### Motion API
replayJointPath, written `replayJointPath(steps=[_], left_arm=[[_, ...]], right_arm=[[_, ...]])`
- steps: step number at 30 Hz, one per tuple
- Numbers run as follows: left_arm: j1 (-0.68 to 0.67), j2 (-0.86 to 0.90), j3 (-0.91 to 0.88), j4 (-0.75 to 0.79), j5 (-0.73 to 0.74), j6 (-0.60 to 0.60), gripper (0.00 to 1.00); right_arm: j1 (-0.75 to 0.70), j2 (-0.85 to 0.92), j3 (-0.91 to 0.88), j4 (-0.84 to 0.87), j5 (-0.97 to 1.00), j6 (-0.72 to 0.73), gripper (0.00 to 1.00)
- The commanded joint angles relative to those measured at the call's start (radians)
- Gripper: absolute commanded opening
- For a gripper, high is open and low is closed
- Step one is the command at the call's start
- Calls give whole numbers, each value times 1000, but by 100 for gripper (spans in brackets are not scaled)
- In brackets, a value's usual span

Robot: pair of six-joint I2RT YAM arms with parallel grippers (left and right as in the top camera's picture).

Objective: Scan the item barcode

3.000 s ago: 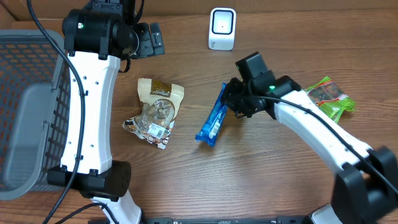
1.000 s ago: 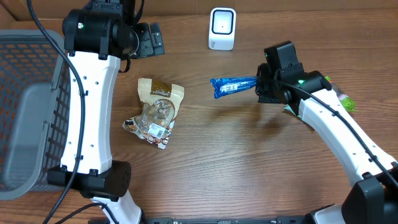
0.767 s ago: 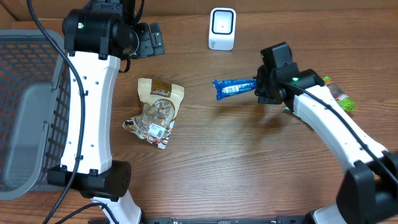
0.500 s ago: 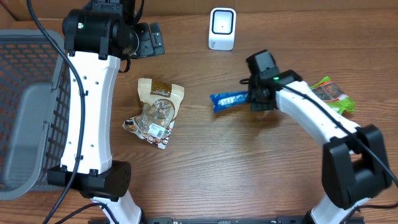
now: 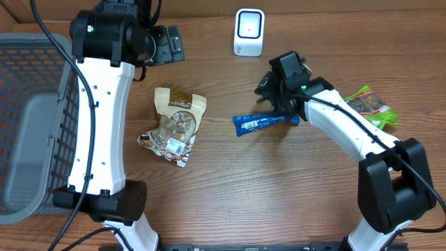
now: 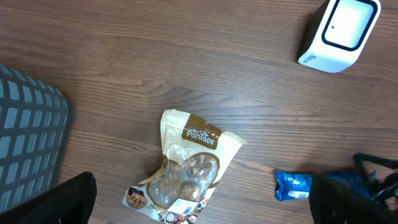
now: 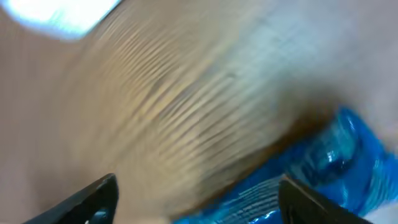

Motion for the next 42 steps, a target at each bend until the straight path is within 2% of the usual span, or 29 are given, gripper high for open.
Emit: replayJointPath(steps=[1,4,5,7,10,17,22,26,31,33,42], left_arm=[[-2,2,-5,1,1,-18,100],[-2,2,-5,1,1,-18,100],[-2,2,-5,1,1,-18,100],[-2,2,-5,1,1,-18,100],[-2,2,-5,1,1,-18,100],[-2,2,-5,1,1,-18,100],[-2,2,-5,1,1,-18,100],[-2,2,-5,2,1,-18,100],[-2,2,-5,1,1,-18,100],[-2,2,-5,1,1,-18,100],[-2,2,-5,1,1,-18,100]], right_arm=[[-2,-58,105,-72,-60,-676,90],[-5,-58,148,-190,-60,-955,90],[-6,-58,148,-212,-61,-1022,87],[-14,-51,142,-236,-88,-1112,79],[-39,-26,133,-253,-238,-1219,74],[-107,91,133,-282,-278,-1281,70],[-148,172,133,-350,-416,-1407,70],[-151,227,133,-367,-422,-1424,68],[-151,249,133,-354,-423,-1419,45],[-151,249,133,-346,-422,-1392,41],[-150,249,130,-330,-575,-1084,41]])
